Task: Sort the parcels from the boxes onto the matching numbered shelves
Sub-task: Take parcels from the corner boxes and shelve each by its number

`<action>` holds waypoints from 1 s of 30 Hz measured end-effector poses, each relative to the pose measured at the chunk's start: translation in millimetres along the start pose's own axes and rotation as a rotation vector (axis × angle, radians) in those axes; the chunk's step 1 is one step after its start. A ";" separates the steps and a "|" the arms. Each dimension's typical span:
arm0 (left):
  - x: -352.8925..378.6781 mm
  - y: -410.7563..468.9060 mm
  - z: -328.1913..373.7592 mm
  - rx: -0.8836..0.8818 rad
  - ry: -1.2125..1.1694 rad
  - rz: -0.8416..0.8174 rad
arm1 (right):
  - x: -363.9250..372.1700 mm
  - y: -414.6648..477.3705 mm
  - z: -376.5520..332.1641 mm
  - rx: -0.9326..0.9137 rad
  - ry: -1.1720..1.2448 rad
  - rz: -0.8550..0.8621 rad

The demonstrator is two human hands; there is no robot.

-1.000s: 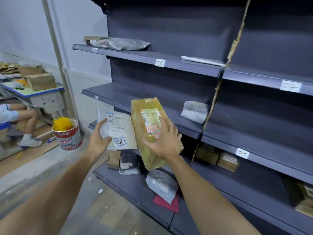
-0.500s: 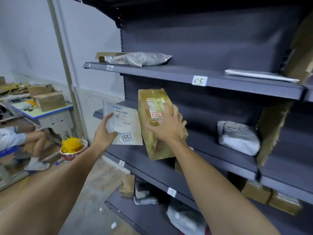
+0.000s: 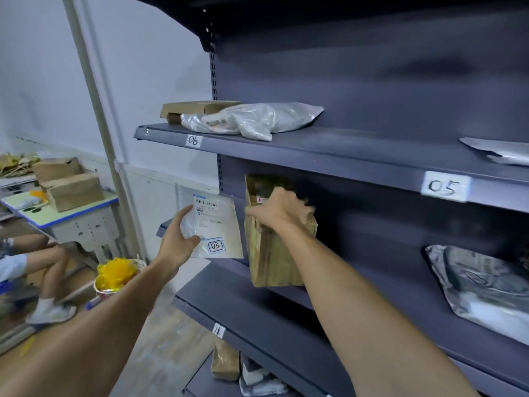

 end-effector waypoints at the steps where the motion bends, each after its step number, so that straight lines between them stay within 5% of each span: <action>1: 1.3 10.4 -7.8 -0.005 0.001 -0.004 | 4.3 5.2 -4.8 0.003 0.007 -0.012; 9: 2.1 92.4 -58.5 -0.027 -0.038 -0.130 | 58.9 44.5 -62.4 0.054 -0.054 -0.006; 15: -1.7 148.4 -83.9 0.001 -0.045 -0.271 | 60.7 54.5 -76.1 0.174 -0.057 0.258; 21: 4.3 182.0 -101.6 0.042 -0.059 -0.422 | 53.7 14.7 -56.3 0.097 0.083 0.730; 26: 8.2 191.7 -115.5 0.025 -0.089 -0.510 | 97.6 -34.8 -26.0 0.126 0.239 0.489; 30: 8.4 204.6 -126.1 0.001 -0.113 -0.535 | 112.3 -35.2 -46.4 0.172 0.142 0.463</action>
Point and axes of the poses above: each hand's wrist, its own y-axis towards the middle knuckle, its own x-axis out of the palm, z = x × y, the point moved 4 cm from there along y, towards the middle knuckle, and after that the axes turned 8 degrees about z, right-handed, at the moved point
